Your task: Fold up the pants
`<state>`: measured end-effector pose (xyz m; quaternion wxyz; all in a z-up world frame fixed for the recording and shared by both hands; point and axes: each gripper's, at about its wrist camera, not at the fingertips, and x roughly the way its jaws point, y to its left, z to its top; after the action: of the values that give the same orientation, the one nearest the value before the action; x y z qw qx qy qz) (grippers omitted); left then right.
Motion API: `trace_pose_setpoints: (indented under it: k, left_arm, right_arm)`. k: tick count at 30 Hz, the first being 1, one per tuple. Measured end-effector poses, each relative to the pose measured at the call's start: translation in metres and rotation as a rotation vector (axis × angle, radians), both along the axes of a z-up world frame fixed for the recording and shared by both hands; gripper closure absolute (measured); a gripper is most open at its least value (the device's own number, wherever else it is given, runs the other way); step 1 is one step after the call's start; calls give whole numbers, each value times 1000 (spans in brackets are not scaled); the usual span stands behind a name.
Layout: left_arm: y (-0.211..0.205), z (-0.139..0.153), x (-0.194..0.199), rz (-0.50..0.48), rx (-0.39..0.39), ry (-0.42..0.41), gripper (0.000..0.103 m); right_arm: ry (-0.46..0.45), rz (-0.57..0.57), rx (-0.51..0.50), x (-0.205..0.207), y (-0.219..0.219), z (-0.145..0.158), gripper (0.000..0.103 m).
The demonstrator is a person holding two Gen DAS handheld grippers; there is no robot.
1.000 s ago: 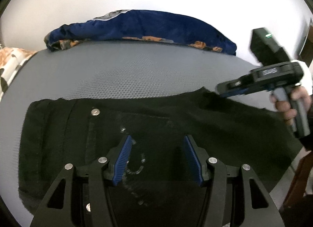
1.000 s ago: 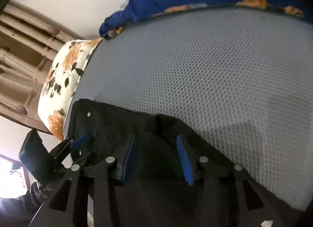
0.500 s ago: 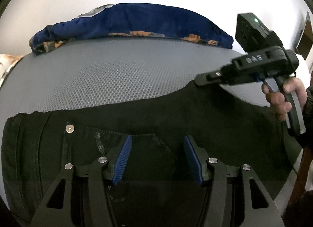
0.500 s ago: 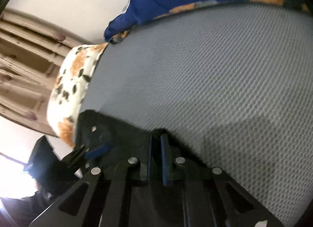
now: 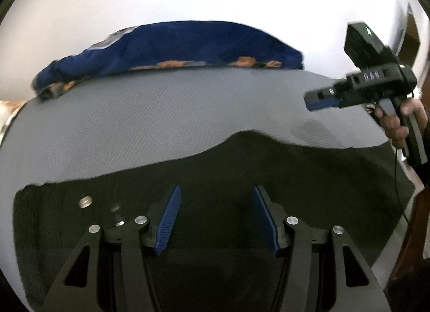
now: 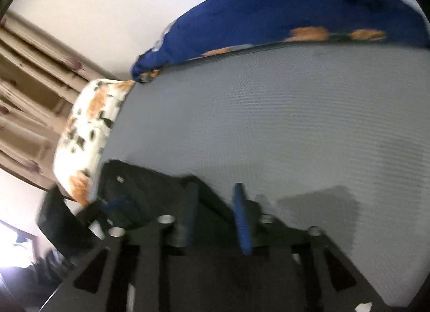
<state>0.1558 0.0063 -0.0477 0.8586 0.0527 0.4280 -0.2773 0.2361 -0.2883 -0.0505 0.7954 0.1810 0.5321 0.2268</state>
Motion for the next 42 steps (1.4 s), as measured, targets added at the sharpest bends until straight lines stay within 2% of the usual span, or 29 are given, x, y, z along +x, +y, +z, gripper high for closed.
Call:
trace_pose_setpoints:
  k: [4,10,17,19,22,25,28,33,35,38,42]
  left_arm:
    - [-33,-2,0,-66,16,-8,46]
    - [-75,-12,3,-155,15,24,46]
    - [-105,-15,2,-222,-7,29,46]
    - [-112,-21,7,-223,7,31,46]
    - [-115,-31,18,-194,54,19,47]
    - [-111,-38,31,-156,55,25,47]
    - [-109,-41,41,-129,43,35,47]
    - [-115,-40,43,-115,69,21,48]
    - [-114,-32,38,-118,67,-3,48]
    - [-110,-30,34,-117,72,4,48]
    - [-98,-32,24,-130,84,15,48]
  right_arm:
    - [35,-23,-103,-29,-35,-3,71]
    - [61,-54,-179,-69,-68,-14,70]
    - [-21,-86,-183,-127,-67,-9,70]
    - [-29,-106,-235,-138,-65,-14,71]
    - [-46,-168,-397,-142,-59,-28,71]
    - [-83,-236,-487,-140,-61,-35,80]
    - [-98,-308,-480,-132,-68,-37,80]
    - [-92,-335,-473,-120,-69,-35,79]
    - [-120,-364,-420,-127,-64,-24,75]
    - [-143,-340,-374,-124,-45,-19,74]
    - [-135,-301,-440,-112,-18,-33,73]
